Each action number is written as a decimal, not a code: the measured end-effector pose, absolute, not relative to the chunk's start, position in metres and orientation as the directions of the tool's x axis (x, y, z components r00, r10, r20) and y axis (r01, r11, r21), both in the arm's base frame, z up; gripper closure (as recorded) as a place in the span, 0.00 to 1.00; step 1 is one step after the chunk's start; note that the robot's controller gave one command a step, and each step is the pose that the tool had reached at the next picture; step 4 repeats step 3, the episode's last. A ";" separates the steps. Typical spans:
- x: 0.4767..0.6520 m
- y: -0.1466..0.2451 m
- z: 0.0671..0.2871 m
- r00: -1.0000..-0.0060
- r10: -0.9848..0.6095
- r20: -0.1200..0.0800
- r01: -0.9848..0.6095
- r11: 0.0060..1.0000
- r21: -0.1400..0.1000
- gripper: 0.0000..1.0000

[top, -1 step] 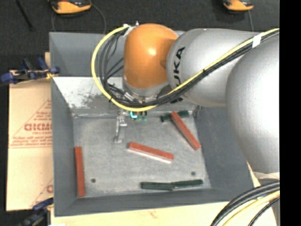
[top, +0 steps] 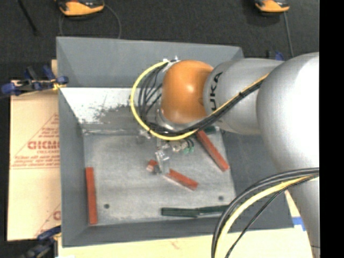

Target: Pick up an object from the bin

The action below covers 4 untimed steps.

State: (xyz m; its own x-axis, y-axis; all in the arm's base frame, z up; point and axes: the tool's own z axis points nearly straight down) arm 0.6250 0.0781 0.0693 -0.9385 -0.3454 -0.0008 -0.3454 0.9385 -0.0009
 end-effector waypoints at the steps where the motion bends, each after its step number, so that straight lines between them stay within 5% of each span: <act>1: 0.558 0.027 0.070 -0.848 -0.531 0.001 -0.531 0.848 -0.002 0.00; 2: 0.559 0.029 0.071 -0.849 -0.529 -0.003 -0.529 0.849 -0.001 1.00; 3: 0.539 0.042 0.263 -0.834 -0.551 -0.010 -0.551 0.834 -0.006 1.00; 4: 0.539 0.042 0.263 -0.834 -0.551 -0.010 -0.551 0.834 -0.006 1.00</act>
Offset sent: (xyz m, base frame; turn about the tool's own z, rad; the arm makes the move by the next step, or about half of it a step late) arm -0.0670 -0.0480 0.0007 -0.2115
